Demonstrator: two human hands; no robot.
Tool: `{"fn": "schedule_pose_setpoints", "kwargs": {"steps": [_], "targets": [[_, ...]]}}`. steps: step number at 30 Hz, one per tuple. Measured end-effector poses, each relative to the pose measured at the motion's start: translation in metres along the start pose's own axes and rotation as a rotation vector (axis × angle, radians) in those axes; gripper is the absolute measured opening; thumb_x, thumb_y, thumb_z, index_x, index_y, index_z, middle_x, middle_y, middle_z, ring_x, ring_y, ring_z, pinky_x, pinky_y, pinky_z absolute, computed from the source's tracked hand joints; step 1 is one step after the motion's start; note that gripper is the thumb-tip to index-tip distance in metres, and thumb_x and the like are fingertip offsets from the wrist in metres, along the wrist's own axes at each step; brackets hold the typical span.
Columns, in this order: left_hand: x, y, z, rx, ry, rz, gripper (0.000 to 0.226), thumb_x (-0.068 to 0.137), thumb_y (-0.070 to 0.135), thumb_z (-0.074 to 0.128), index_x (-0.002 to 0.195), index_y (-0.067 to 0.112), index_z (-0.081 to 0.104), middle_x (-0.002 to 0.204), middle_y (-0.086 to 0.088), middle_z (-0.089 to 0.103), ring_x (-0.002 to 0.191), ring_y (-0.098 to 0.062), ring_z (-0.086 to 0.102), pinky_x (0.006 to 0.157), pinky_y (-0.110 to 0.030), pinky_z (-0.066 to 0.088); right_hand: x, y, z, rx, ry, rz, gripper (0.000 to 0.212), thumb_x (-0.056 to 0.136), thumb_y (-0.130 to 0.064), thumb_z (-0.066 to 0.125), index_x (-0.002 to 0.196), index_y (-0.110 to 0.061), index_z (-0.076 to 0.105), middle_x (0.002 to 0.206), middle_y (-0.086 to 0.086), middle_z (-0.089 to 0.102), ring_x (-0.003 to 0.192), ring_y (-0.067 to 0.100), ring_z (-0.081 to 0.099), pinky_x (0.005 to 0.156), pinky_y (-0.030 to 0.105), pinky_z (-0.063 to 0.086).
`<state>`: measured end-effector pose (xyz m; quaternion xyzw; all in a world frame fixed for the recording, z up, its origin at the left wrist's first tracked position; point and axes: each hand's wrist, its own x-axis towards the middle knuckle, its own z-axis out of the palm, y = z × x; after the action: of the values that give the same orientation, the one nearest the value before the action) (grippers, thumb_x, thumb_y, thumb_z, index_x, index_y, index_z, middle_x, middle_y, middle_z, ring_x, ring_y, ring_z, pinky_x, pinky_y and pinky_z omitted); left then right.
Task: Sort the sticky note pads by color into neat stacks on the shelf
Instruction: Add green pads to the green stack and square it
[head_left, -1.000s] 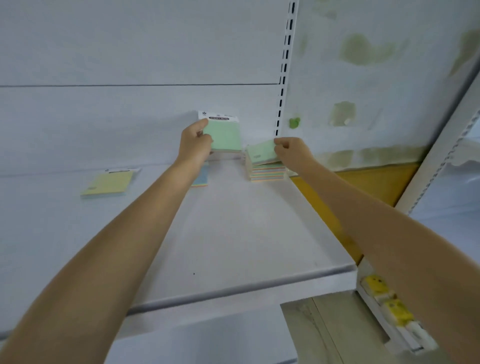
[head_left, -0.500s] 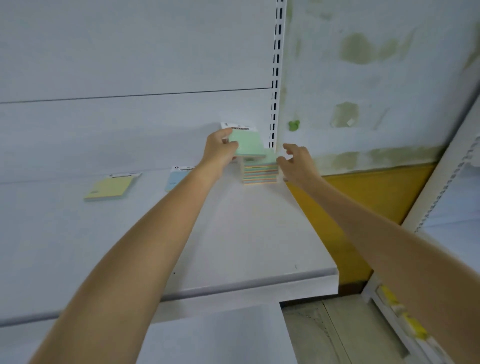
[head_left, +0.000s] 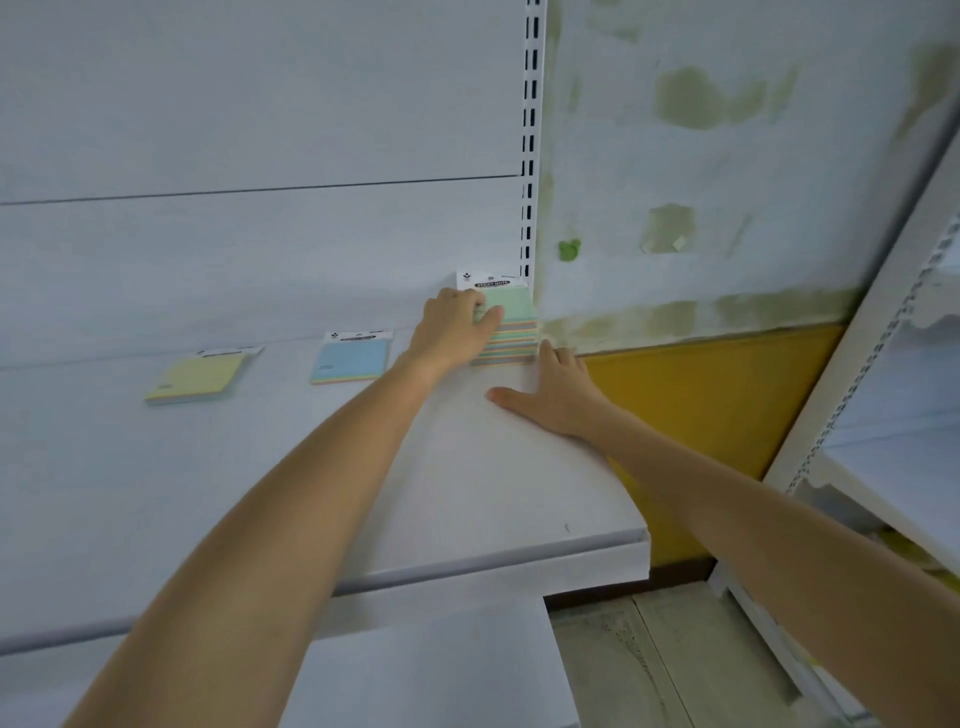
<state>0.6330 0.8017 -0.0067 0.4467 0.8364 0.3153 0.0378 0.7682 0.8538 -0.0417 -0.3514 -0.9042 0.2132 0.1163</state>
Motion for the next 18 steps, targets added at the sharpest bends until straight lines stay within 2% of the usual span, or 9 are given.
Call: {"fn": "schedule_pose_setpoints", "kwargs": {"steps": [4, 7, 11, 15, 18], "targets": [[-0.006, 0.0, -0.002, 0.135, 0.048, 0.041, 0.045, 0.096, 0.04, 0.036, 0.132, 0.015, 0.045, 0.142, -0.013, 0.039, 0.132, -0.03, 0.033, 0.105, -0.042, 0.033, -0.002, 0.0, -0.001, 0.021, -0.007, -0.003, 0.096, 0.079, -0.06, 0.054, 0.145, -0.005, 0.012, 0.15, 0.012, 0.023, 0.141, 0.029, 0.018, 0.113, 0.038, 0.023], [-0.013, -0.009, -0.012, 0.236, 0.089, 0.05, 0.044, 0.097, 0.037, 0.034, 0.133, 0.013, 0.043, 0.142, -0.012, 0.038, 0.133, -0.03, 0.033, 0.104, -0.042, 0.034, -0.003, 0.0, -0.007, 0.034, 0.005, 0.008, 0.092, 0.079, -0.059, 0.057, 0.142, -0.003, 0.019, 0.148, 0.014, 0.027, 0.139, 0.03, 0.024, 0.111, 0.039, 0.026], [-0.027, -0.038, -0.039, 0.384, 0.115, 0.044, 0.045, 0.097, 0.036, 0.033, 0.134, 0.012, 0.042, 0.14, -0.014, 0.041, 0.131, -0.031, 0.036, 0.102, -0.045, 0.037, -0.005, -0.014, -0.029, 0.0, 0.124, -0.026, 0.092, 0.08, -0.055, 0.058, 0.142, 0.0, 0.018, 0.145, 0.018, 0.03, 0.135, 0.034, 0.027, 0.109, 0.042, 0.027], [-0.053, -0.071, -0.074, 0.487, 0.125, 0.013, 0.046, 0.097, 0.037, 0.032, 0.135, 0.012, 0.042, 0.136, -0.016, 0.046, 0.128, -0.033, 0.039, 0.099, -0.046, 0.039, -0.007, -0.059, -0.039, -0.145, 0.196, -0.152, 0.091, 0.082, -0.054, 0.056, 0.146, -0.006, 0.012, 0.149, 0.014, 0.025, 0.137, 0.033, 0.025, 0.111, 0.043, 0.025], [-0.087, -0.107, -0.111, 0.518, 0.15, -0.021, 0.046, 0.098, 0.038, 0.031, 0.136, 0.014, 0.04, 0.136, -0.014, 0.047, 0.128, -0.033, 0.04, 0.099, -0.045, 0.038, -0.016, -0.115, -0.016, -0.246, 0.129, -0.333, 0.083, 0.084, -0.054, 0.053, 0.146, -0.012, 0.017, 0.149, 0.011, 0.026, 0.137, 0.03, 0.025, 0.112, 0.041, 0.025]]}}
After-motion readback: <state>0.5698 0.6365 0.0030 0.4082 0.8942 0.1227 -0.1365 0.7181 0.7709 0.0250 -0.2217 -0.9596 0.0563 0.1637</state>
